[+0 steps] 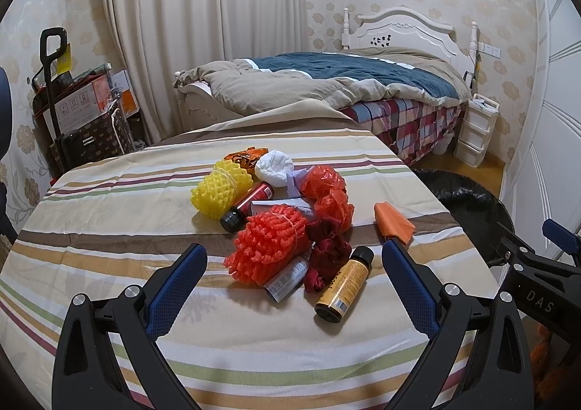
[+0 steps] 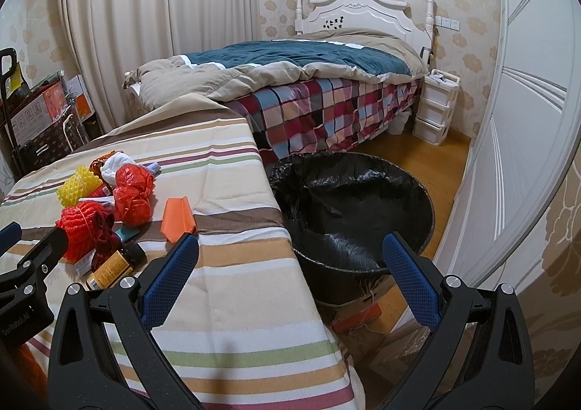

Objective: Collect trash
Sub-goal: 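Move both tools toward the pile of trash on the striped bed, then grasp the orange-red mesh fruit net with the left tool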

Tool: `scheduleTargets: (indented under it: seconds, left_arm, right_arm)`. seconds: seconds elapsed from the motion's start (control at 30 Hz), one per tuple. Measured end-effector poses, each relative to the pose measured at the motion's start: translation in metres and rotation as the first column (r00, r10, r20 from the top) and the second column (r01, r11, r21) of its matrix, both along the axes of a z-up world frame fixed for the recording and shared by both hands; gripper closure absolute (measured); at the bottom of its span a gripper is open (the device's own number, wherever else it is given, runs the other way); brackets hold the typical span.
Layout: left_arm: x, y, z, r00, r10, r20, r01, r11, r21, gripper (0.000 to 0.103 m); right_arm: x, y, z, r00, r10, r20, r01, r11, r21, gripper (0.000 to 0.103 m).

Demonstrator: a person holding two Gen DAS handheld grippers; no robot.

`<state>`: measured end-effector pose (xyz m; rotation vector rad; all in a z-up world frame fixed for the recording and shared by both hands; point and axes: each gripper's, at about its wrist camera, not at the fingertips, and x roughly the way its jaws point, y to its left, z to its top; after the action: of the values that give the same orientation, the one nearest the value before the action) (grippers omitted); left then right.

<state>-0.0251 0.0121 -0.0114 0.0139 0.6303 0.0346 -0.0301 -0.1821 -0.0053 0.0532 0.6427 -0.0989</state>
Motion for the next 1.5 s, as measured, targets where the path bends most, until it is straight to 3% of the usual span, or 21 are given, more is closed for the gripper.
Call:
scheduleTargets:
  seconds: [0.47,0.77,0.83,0.9,0.97,1.37,1.5]
  left_arm:
    - [-0.004,0.016,-0.018,0.997,0.023,-0.067,-0.024,1.0,-0.015,0.007]
    - [0.0,0.028,-0.018,0.994,0.05,-0.095,-0.052,0.999,-0.01,0.01]
    - [0.001,0.029,-0.018,0.994,0.048,-0.099,-0.049,0.999,-0.007,0.011]
    - [0.003,0.029,-0.019,0.994,0.046,-0.102,-0.047,0.999,-0.001,0.012]
    - [0.006,0.03,-0.019,0.994,0.049,-0.102,-0.049,0.999,0.005,0.013]
    - [0.033,0.036,-0.02,0.993,0.041,-0.109,-0.04,0.999,0.016,0.015]
    - [0.043,0.034,-0.027,0.989,0.02,-0.144,-0.02,1.0,0.003,0.024]
  right_arm:
    - [-0.008,0.011,-0.023,0.999,0.007,-0.041,-0.006,1.0,0.023,0.004]
    - [-0.002,0.009,-0.022,0.998,0.026,-0.06,-0.025,0.999,0.022,0.005]
    - [-0.002,0.009,-0.024,0.998,0.029,-0.062,-0.027,0.999,0.027,0.006]
    - [0.0,0.008,-0.024,0.997,0.031,-0.069,-0.029,0.999,0.034,0.017]
    - [0.003,0.007,-0.025,0.996,0.042,-0.082,-0.038,0.998,0.048,0.021]
    - [0.023,0.027,-0.023,0.991,0.096,-0.088,-0.094,0.995,0.033,0.022]
    - [0.028,0.035,-0.024,0.989,0.117,-0.092,-0.114,0.993,0.032,0.022]
